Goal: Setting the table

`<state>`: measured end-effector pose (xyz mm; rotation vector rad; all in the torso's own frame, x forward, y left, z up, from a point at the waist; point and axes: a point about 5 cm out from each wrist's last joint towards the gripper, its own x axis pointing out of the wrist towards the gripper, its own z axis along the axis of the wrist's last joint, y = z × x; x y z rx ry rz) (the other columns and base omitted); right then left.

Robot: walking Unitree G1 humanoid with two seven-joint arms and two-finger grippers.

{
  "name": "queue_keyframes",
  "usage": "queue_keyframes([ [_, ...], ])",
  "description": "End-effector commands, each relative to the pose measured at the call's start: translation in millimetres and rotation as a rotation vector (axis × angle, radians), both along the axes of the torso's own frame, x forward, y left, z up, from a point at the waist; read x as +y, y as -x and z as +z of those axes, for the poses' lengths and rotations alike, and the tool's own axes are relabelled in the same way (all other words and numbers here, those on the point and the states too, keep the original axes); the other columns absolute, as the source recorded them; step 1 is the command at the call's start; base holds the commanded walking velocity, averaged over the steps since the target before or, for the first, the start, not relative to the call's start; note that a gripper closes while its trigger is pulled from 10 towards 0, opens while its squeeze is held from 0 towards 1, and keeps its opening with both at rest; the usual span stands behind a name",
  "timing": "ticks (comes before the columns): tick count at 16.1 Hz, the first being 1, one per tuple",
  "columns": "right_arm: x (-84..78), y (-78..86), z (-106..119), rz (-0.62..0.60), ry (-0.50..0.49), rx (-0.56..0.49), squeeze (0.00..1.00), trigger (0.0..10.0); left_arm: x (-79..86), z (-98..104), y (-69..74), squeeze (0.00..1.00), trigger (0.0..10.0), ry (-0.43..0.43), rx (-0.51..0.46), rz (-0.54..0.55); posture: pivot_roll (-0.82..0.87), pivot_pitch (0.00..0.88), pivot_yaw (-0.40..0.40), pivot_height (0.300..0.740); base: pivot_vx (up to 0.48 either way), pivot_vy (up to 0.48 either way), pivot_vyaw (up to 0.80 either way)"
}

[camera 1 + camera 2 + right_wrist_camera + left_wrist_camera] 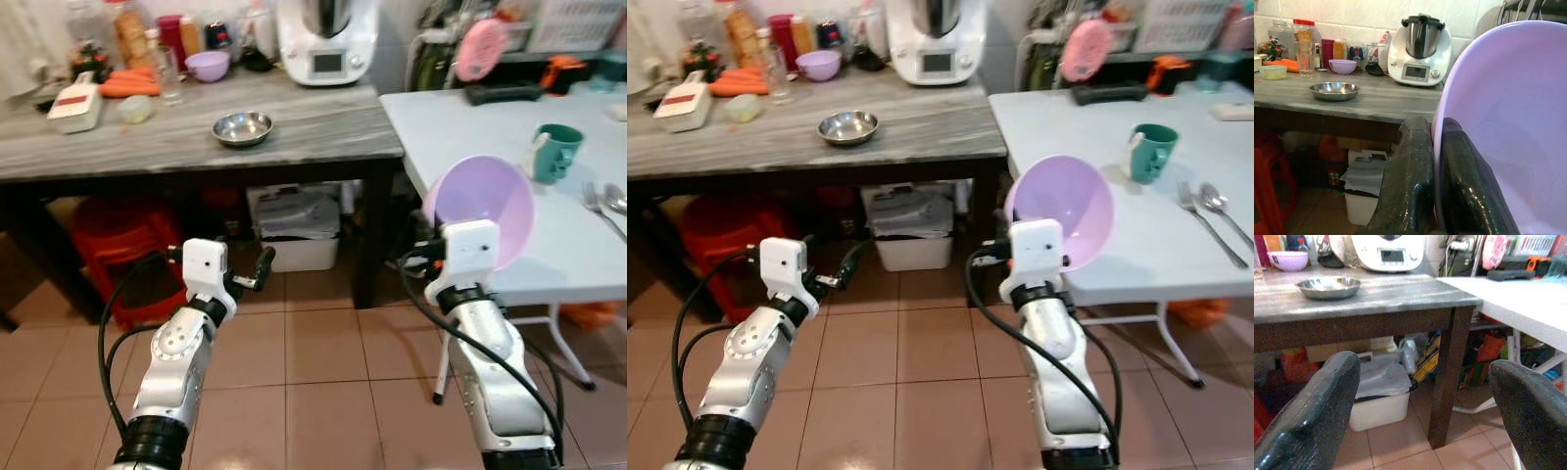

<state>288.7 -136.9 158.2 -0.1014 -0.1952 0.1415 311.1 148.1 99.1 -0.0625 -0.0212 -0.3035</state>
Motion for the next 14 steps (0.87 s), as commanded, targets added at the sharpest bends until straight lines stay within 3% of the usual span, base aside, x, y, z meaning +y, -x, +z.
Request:
queue_keyframes([
  [1, 10.4, 0.1, 7, 0.039, -0.020, -0.027, 0.00, 10.0, 11.9, 2, -0.3, 0.00, 10.0, -0.029, -0.004, 0.034, 0.02, 0.000, 0.038, 0.740, 0.000, 0.465, 0.00],
  [5, 9.9, 0.9, 6, 0.045, -0.018, -0.024, 0.00, 10.0, 12.7, 1, -1.1, 0.00, 10.0, -0.037, -0.004, 0.040, 0.02, 0.000, 0.035, 0.740, 0.000, 0.465, 0.00],
  [8, 6.6, 1.4, 5, 0.049, -0.012, -0.023, 0.00, 10.0, 24.4, 2, -3.4, 0.00, 10.0, 0.008, 0.006, 0.140, 0.02, 0.000, 0.032, 0.740, 0.000, 0.000, 0.00],
  [10, 5.9, 1.9, 5, 0.051, -0.008, -0.023, 0.00, 10.0, 29.3, 2, -1.8, 0.00, 10.0, -0.040, -0.003, 0.161, 0.02, 0.000, 0.031, 0.740, 0.000, 0.000, 0.00],
  [14, 8.5, 4.3, 4, 0.065, -0.003, -0.021, 0.00, 10.0, 30.8, 2, 1.9, 0.00, 10.0, -0.040, -0.015, 0.176, 0.02, 0.000, 0.032, 0.740, 0.000, 0.000, 0.77],
])
